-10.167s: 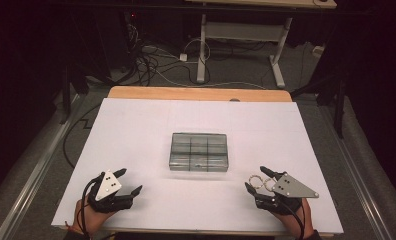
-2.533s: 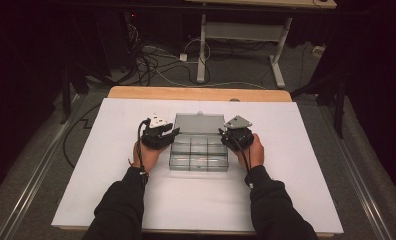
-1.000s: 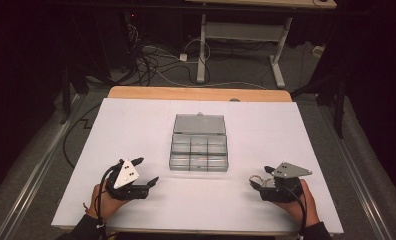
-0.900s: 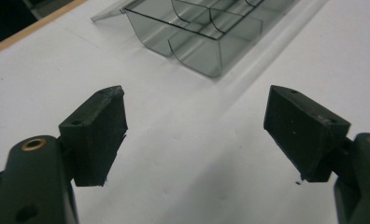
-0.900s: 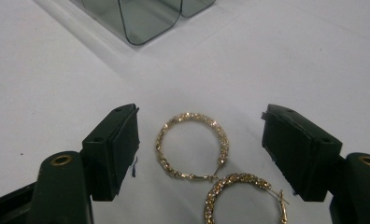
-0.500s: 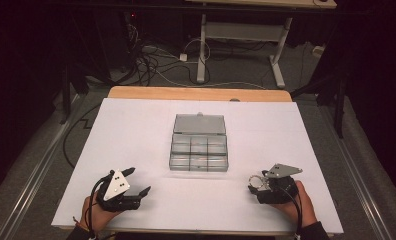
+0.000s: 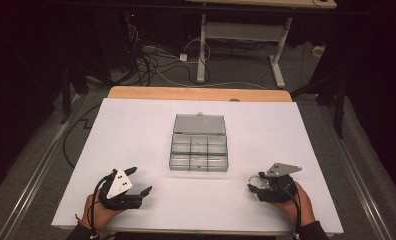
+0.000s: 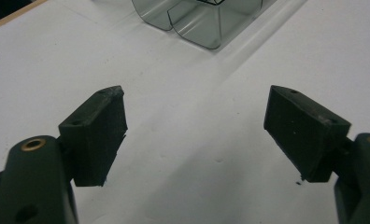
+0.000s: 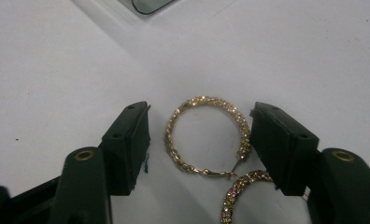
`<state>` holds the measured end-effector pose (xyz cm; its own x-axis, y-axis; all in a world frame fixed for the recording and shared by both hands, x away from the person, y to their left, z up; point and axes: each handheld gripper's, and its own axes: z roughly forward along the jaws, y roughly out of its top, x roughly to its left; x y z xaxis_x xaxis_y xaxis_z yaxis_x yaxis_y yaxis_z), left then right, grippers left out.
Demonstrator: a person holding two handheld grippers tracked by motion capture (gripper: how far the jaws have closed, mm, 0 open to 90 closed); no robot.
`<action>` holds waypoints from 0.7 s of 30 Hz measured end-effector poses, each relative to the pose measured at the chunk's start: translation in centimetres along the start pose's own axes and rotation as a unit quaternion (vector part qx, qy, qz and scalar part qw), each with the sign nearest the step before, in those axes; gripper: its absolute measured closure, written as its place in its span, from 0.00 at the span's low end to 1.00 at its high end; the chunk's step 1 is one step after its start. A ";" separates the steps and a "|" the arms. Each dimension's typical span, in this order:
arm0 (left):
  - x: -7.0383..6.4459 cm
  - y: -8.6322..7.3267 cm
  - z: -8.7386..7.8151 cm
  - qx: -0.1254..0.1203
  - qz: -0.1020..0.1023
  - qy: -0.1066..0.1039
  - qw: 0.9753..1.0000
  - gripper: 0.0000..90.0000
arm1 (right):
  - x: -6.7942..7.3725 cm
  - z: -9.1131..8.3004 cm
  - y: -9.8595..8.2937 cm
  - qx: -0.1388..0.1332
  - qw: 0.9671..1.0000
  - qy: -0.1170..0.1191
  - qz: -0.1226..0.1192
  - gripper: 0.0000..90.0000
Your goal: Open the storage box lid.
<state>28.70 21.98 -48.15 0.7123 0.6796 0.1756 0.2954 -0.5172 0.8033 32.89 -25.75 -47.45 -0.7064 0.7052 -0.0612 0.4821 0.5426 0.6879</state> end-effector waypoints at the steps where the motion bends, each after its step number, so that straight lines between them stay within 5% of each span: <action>1: 0.0 0.0 0.0 0.000 0.001 0.001 1.000 0.22 | 0.0 0.0 0.0 0.000 1.000 0.001 -0.001 0.47; 21: 0.0 -0.3 -0.2 0.012 0.009 0.008 1.000 0.22 | 0.1 -0.1 0.1 -0.007 1.000 0.006 -0.011 0.53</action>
<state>28.47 22.20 -48.27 0.7065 0.6791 0.1990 0.2986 -0.5410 0.7863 32.81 -25.68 -47.33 -0.7229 0.6875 -0.0688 0.4586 0.5518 0.6966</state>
